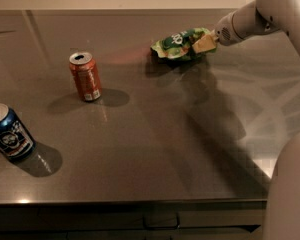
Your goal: Move green rice chip bag near coke can
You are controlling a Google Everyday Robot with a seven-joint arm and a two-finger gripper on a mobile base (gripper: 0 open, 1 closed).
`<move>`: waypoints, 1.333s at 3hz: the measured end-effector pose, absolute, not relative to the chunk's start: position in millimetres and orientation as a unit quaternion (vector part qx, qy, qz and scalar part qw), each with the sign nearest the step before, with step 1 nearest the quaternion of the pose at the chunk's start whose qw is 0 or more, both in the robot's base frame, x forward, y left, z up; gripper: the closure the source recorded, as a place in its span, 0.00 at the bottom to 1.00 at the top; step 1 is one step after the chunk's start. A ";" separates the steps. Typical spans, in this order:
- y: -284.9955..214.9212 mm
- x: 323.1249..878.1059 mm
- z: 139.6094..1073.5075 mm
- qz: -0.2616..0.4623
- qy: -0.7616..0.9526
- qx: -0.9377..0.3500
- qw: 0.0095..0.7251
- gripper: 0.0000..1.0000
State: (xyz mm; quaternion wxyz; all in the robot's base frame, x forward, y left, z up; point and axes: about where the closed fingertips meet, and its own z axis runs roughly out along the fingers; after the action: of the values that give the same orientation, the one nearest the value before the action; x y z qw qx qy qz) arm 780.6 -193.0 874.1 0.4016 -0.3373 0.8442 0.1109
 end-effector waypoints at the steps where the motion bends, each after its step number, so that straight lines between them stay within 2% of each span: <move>1: -182.4 760.4 883.0 0.123 0.836 -0.354 0.401 1.00; 3: -133.0 683.8 889.4 0.174 0.807 -0.424 0.372 1.00; 4: -107.2 662.1 883.8 0.189 0.796 -0.449 0.360 1.00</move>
Offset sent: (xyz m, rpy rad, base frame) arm -0.1005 0.0477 0.0286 0.0357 0.0289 0.2115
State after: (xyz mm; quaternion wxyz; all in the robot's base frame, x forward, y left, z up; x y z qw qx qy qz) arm 662.1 -107.2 883.8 0.3605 -0.4489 0.7955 0.1890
